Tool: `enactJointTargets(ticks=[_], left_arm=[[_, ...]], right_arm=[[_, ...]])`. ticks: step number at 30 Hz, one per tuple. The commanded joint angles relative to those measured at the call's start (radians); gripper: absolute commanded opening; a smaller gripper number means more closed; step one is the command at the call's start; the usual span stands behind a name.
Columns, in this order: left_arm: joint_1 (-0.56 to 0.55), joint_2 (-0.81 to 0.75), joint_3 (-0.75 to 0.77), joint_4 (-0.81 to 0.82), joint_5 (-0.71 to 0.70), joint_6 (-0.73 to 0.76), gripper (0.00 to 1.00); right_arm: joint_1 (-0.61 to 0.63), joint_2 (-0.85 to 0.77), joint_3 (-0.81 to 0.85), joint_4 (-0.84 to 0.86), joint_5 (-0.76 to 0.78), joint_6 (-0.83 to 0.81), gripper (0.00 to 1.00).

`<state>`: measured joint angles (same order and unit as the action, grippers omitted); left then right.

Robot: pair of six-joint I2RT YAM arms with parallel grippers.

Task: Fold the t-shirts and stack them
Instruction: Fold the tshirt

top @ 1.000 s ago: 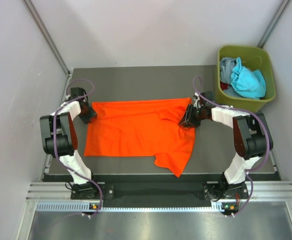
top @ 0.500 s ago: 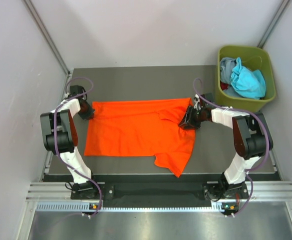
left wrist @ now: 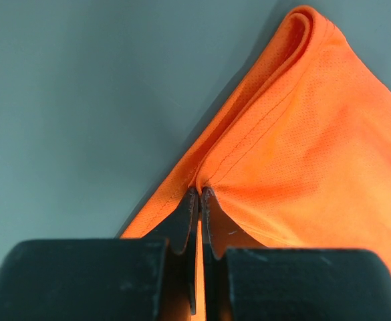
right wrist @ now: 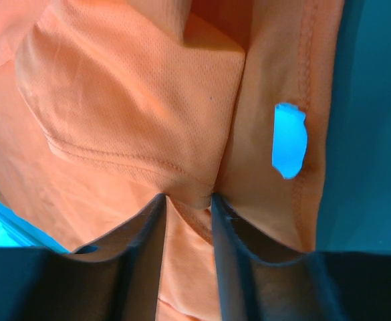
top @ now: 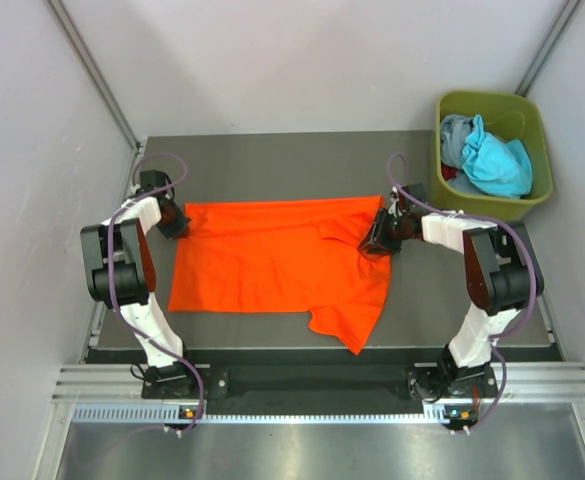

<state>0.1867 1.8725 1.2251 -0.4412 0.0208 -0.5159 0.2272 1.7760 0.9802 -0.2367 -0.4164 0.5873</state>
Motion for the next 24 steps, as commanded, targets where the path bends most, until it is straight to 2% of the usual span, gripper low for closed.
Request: enactJointTargets(ticks=[1,3,4,5,12,24], left_arm=[[0.005,-0.045,0.005,0.012,0.01,0.03,0.0],[0.007,-0.05,0.008,0.01,0.007,0.033,0.0],[0.005,-0.052,0.013,0.009,0.008,0.033,0.0],[0.005,-0.053,0.017,0.009,0.01,0.031,0.0],[0.005,-0.07,0.071,0.044,0.022,0.008,0.0],[0.003,0.037,0.25,0.168,0.097,-0.114,0.0]], right_arm=[[0.003,0.02,0.044,0.036,0.03,0.009,0.29],[0.001,0.028,0.061,0.031,0.025,0.009,0.23],[0.001,0.034,0.067,0.024,0.018,0.011,0.06],[0.001,0.034,0.075,0.019,0.013,0.009,0.0],[-0.008,-0.012,0.219,-0.018,0.013,0.005,0.0],[-0.08,0.149,0.631,-0.104,0.018,0.0,0.0]])
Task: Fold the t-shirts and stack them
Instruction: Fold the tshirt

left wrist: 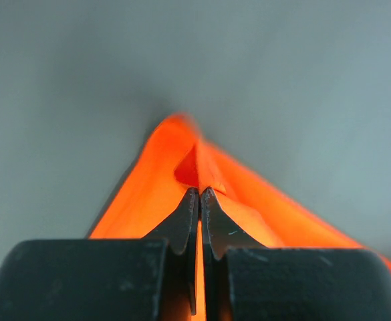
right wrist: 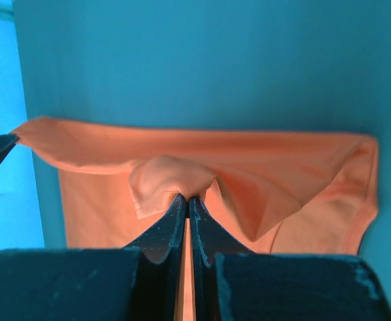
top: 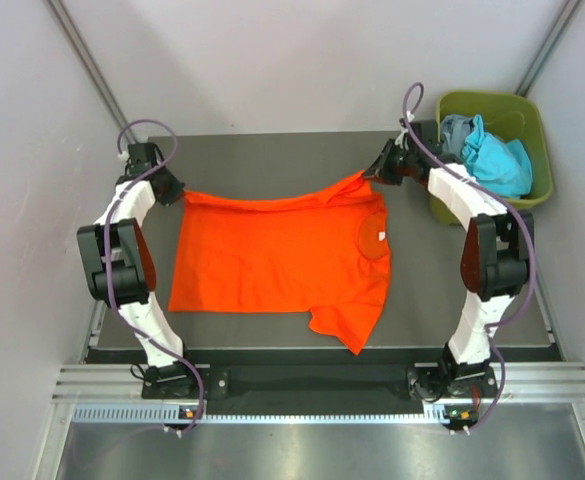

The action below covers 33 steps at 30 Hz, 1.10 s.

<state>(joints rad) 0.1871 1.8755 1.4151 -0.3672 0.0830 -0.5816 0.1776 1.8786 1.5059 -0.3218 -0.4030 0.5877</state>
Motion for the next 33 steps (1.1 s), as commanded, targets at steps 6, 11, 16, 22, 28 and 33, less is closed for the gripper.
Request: enactJointTargets(ticks=[6,11,16,22,28,33], left_arm=[[0.005,0.082,0.149,0.157,0.064,-0.107,0.0],[0.005,0.138,0.238,0.149,0.049,-0.104,0.0],[0.008,0.18,0.288,0.131,0.049,-0.078,0.0],[0.011,0.192,0.291,0.056,0.072,-0.021,0.0],[0.014,0.143,0.206,0.005,0.051,0.045,0.0],[0.018,0.103,0.183,-0.116,0.014,0.107,0.0]], right_arm=[[-0.056,0.177,0.379,-0.062,-0.017,0.001,0.0],[-0.067,0.27,0.531,-0.083,-0.026,0.027,0.0],[-0.066,0.255,0.495,-0.083,-0.049,0.057,0.0],[-0.061,0.079,0.217,-0.043,-0.049,0.058,0.0],[-0.043,-0.065,-0.013,-0.014,-0.048,0.081,0.0],[-0.023,-0.154,-0.13,-0.011,-0.046,0.075,0.0]])
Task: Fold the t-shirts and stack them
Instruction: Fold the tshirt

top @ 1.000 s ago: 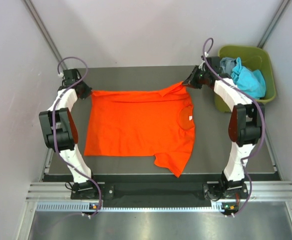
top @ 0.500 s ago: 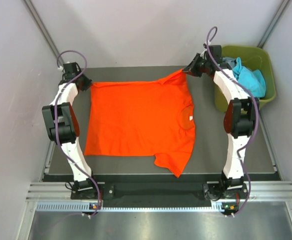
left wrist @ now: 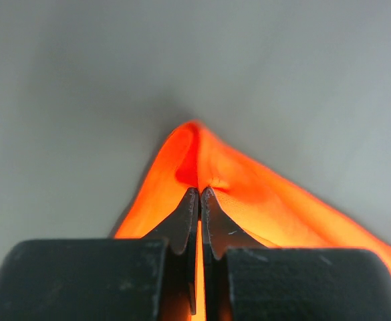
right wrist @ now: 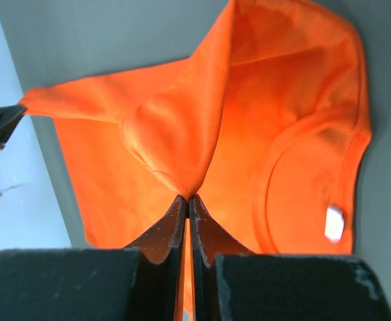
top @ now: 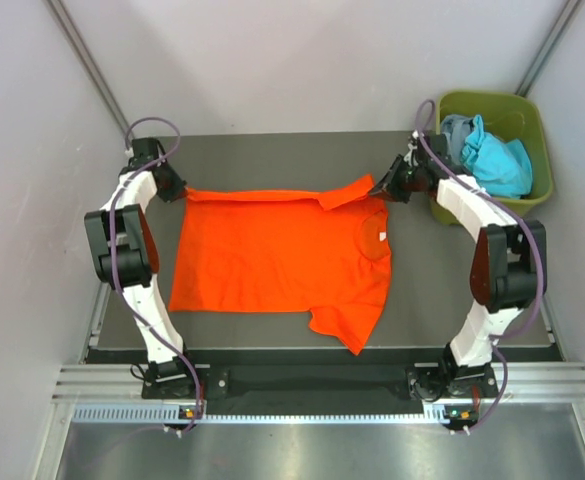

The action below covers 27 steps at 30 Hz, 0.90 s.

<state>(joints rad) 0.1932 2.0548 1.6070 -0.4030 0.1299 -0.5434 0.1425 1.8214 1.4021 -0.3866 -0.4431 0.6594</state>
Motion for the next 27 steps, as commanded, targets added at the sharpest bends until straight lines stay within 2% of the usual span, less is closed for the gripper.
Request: enactJointTargets(ticks=[1,14,27], left_arm=[[0.014,-0.081,-0.009,-0.108,-0.048,0.075,0.0],[0.028,-0.142,-0.142,-0.171,-0.043,0.114,0.0],[0.026,-0.142,-0.22,-0.142,-0.01,0.108,0.0]], right_arm=[[0.015,-0.121,-0.043,0.054,-0.003,0.002,0.0],[0.063,-0.284,-0.314,0.084,0.02,0.025,0.0],[0.069,-0.315,-0.399,0.098,0.053,0.023,0.0]])
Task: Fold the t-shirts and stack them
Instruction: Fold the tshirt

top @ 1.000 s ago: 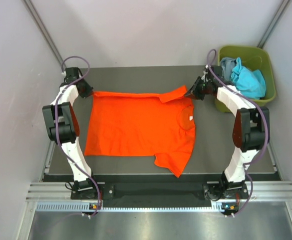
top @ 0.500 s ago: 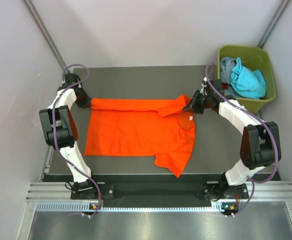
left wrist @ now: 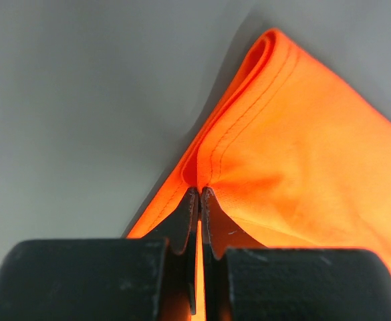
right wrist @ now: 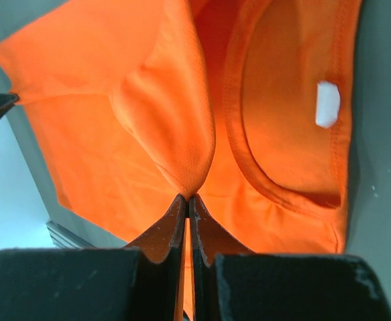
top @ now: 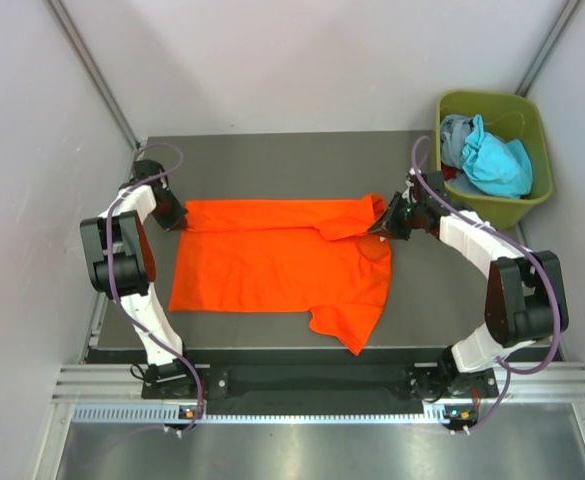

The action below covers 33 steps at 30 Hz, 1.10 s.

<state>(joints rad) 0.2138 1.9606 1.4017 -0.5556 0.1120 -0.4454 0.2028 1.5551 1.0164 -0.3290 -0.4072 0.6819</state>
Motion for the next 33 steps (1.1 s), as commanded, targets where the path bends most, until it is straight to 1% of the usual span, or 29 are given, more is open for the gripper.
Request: enactJointTargets(ticks=[1,9,22,27,33], left_arm=[[0.006,-0.049,-0.017,0.014,0.005,0.01,0.0],[0.006,-0.046,-0.036,0.016,0.0,0.014,0.0],[0.007,-0.037,-0.027,0.006,-0.015,0.025,0.0],[0.007,-0.042,-0.035,0.005,-0.023,0.03,0.0],[0.007,-0.063,-0.043,-0.009,-0.072,0.036,0.0]], right_arm=[[0.009,-0.052,-0.018,0.042,0.016,0.002,0.0],[0.009,-0.069,-0.071,0.054,0.013,0.025,0.0],[0.017,-0.105,-0.15,0.073,0.019,0.061,0.0],[0.017,-0.09,-0.171,0.096,0.015,0.07,0.0],[0.018,-0.061,-0.199,0.093,0.019,0.061,0.0]])
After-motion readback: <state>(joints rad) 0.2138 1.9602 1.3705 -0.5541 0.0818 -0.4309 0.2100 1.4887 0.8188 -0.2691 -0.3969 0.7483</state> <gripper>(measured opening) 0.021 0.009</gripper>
